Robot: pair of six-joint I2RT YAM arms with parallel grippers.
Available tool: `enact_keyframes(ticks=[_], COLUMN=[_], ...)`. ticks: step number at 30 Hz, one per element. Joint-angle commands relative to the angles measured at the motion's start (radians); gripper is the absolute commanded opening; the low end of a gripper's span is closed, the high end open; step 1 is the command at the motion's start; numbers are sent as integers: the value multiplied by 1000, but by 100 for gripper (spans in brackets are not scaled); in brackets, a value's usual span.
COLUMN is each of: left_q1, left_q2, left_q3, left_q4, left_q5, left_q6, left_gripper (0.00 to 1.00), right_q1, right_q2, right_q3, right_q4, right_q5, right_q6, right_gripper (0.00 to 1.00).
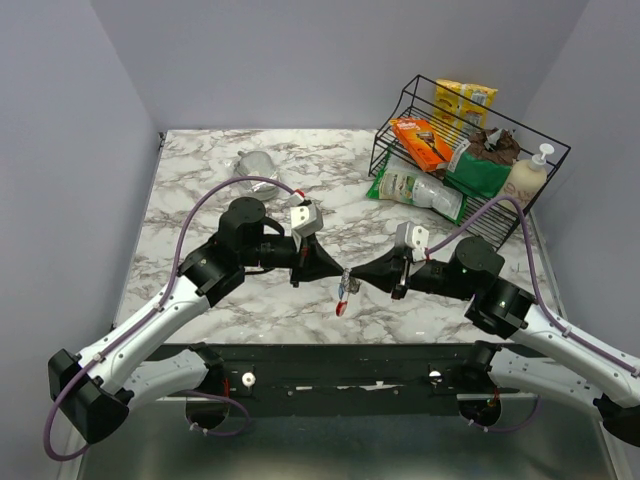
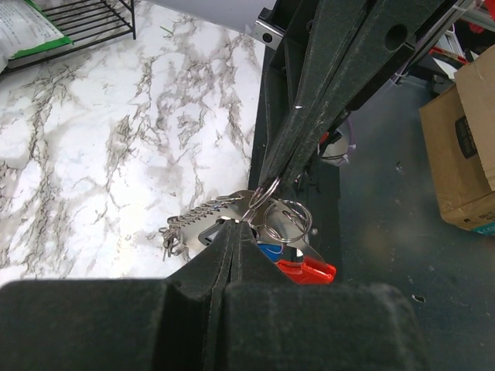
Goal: Put the keys on the keyring
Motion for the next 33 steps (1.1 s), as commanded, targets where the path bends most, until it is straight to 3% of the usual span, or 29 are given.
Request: enact_keyframes(ticks=[1, 11, 13, 17, 20, 26, 33], left_q1=[11, 11, 11, 11, 11, 11, 12], left_q2=[21, 60, 50, 9, -32, -115, -238], left_q3=[15, 19, 21, 13, 15, -7, -77], left_q4=[-10, -31, -40, -45, -68, -77, 85], left_q5=[-20, -29, -47, -89, -105, -113, -38], left_q6=[16, 35, 42, 59, 96, 203, 220], left_gripper=[0, 0, 7, 46, 57, 59, 56], right_q1=[2, 2, 2, 1, 1, 2, -7], right_q2=[-25, -14, -14, -13, -16, -2, 33], right_q3=[46, 46, 46, 43, 39, 43, 52], right_q4=[47, 64, 67, 68, 70, 88, 163], right_q5=[-33, -44, -46, -52, -49, -79, -213], right_q6=[7, 13, 13, 10, 1, -17, -16], right_gripper=[0, 0, 0, 0, 0, 0, 0])
